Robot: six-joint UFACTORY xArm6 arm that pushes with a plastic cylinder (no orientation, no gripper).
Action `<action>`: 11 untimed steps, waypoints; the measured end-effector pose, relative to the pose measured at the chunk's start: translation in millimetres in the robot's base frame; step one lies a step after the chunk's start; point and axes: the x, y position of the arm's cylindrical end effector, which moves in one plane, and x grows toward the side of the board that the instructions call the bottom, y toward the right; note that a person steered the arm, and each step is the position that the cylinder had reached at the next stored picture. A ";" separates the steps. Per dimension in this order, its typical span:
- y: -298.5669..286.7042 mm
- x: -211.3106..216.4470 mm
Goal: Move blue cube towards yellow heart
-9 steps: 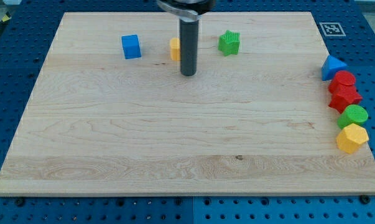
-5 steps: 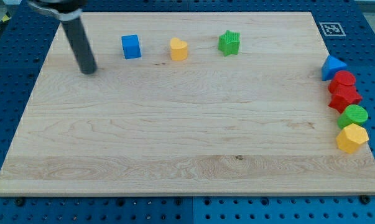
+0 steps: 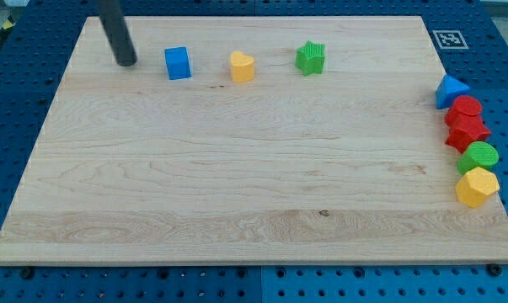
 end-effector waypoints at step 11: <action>96.2 76.9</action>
